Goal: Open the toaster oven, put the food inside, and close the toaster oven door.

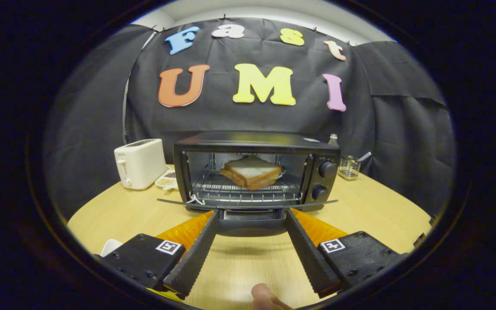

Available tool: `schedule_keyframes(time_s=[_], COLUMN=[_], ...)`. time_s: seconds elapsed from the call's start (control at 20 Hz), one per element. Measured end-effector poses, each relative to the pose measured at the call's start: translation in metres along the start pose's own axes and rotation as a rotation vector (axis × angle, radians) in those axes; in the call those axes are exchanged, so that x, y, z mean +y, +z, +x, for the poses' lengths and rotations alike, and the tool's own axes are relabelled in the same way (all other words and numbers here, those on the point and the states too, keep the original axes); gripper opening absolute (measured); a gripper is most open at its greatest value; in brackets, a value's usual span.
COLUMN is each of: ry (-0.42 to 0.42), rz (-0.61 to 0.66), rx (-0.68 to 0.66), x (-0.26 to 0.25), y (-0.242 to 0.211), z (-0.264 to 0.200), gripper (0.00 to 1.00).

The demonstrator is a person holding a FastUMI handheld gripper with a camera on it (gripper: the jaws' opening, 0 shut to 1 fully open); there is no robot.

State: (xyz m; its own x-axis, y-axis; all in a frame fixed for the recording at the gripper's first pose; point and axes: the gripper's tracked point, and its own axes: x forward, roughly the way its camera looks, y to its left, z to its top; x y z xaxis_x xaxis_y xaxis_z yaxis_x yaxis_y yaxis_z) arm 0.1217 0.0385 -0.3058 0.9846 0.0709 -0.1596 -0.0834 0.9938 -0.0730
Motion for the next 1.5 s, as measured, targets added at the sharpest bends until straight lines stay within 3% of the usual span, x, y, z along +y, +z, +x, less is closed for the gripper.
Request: schedule_keyframes(time_s=[0.45, 0.75, 1.25, 1.5], ry=[-0.021, -0.02, -0.015, -0.07], rz=[-0.136, -0.18, 0.039, 0.055], rx=[-0.099, -0.192, -0.218, -0.236], x=[0.007, 0.007, -0.025, -0.053], y=[0.058, 0.106, 0.188, 0.207], z=[0.001, -0.042, -0.17, -0.211], gripper=[1.0, 1.0, 1.0, 1.0])
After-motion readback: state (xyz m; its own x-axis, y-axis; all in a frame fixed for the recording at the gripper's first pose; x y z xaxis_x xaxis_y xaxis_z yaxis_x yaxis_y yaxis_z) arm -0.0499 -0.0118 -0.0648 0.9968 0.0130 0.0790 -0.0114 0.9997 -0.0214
